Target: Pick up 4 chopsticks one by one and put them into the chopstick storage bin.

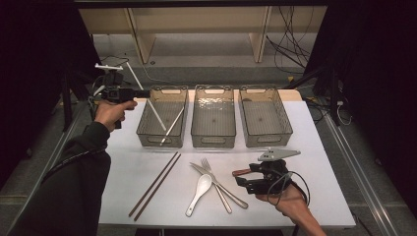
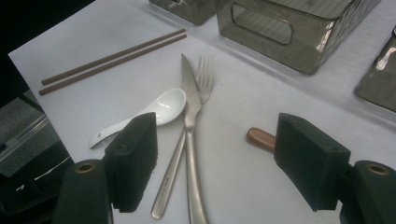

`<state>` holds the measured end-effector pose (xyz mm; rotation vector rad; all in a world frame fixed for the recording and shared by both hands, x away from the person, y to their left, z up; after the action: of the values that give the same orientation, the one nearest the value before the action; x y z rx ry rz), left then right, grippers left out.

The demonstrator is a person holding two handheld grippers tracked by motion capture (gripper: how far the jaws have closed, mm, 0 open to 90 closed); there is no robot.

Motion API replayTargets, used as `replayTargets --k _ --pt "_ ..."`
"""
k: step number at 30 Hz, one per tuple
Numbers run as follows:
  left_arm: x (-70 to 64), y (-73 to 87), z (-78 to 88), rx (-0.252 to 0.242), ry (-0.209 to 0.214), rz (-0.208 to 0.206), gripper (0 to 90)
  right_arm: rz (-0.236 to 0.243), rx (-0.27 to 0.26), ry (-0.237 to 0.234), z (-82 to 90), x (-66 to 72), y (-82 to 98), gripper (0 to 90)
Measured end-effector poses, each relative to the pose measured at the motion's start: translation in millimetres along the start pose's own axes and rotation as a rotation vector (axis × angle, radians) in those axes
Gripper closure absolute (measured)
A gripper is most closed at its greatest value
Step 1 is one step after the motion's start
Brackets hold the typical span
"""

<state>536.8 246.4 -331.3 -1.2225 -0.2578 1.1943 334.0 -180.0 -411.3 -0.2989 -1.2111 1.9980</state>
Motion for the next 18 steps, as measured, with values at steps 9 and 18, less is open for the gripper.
replayTargets --k 9,18 --pt "6.6 5.6 -13.0 0.054 -0.055 -0.038 84.4 -0.001 0.001 -0.006 0.0 0.6 -0.2 30.8" --pt "16.2 14.0 -18.0 0.099 -0.091 -0.06 84.3 0.0 -0.002 -0.009 0.0 0.4 -0.6 30.7"
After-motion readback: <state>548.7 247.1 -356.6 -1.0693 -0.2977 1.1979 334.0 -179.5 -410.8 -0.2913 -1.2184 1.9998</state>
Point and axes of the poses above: each handheld gripper's, and its own axes: z roughly backward along the jaws, y roughly out of its underside, x roughly to its left, the point moved 2 cm from there along -z, roughly forward along the jaws, and after that the axes turned 10 degrees about -x, right-handed, at the moved point
